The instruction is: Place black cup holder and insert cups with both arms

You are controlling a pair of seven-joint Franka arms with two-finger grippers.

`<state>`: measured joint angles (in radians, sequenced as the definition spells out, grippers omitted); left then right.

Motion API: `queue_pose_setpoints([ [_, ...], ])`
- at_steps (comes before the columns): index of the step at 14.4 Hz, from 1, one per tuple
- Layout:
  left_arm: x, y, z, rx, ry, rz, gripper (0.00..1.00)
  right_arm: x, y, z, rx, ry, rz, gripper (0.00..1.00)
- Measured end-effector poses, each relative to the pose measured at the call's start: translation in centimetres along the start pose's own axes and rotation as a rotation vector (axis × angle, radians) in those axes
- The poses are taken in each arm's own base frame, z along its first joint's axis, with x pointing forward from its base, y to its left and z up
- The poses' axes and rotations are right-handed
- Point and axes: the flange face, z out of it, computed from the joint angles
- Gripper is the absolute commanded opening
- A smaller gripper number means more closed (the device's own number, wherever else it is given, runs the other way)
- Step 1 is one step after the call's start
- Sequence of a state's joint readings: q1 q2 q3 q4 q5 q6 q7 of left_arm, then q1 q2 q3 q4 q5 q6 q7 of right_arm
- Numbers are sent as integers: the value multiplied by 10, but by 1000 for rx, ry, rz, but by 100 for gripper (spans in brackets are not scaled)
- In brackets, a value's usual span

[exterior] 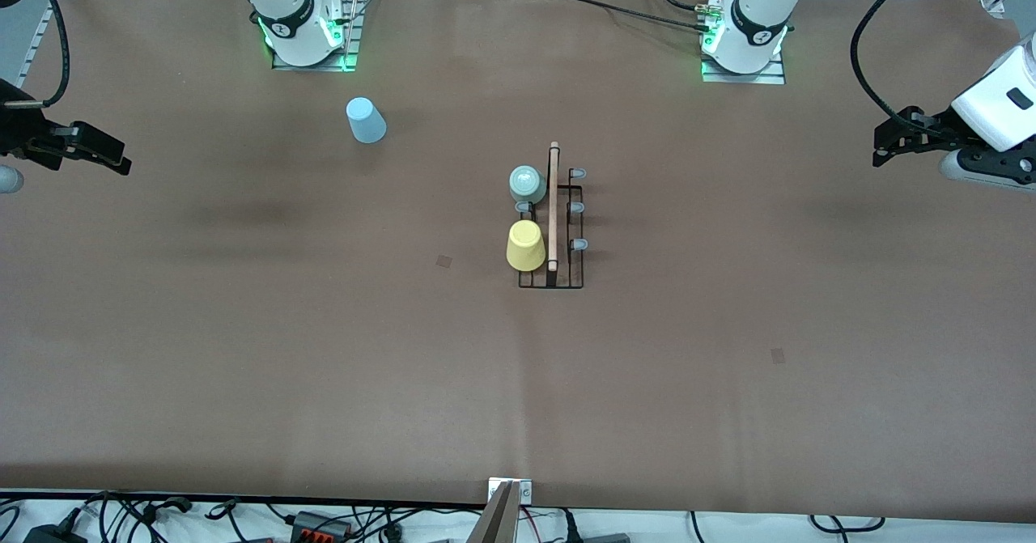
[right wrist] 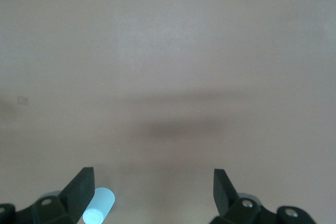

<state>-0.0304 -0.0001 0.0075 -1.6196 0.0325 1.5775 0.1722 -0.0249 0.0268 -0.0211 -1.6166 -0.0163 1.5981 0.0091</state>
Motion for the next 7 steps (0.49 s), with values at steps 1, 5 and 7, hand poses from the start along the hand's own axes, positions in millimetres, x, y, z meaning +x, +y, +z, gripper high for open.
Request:
queue_pose_setpoints([
  [1,0,0,0,0,0,0,100,0,0,0,0,-1,0,100],
  [5,0,0,0,0,0,0,100,0,2,0,0,0,4,100],
  [7,0,0,0,0,0,0,100,-2,6,-2,0,4,11,100],
])
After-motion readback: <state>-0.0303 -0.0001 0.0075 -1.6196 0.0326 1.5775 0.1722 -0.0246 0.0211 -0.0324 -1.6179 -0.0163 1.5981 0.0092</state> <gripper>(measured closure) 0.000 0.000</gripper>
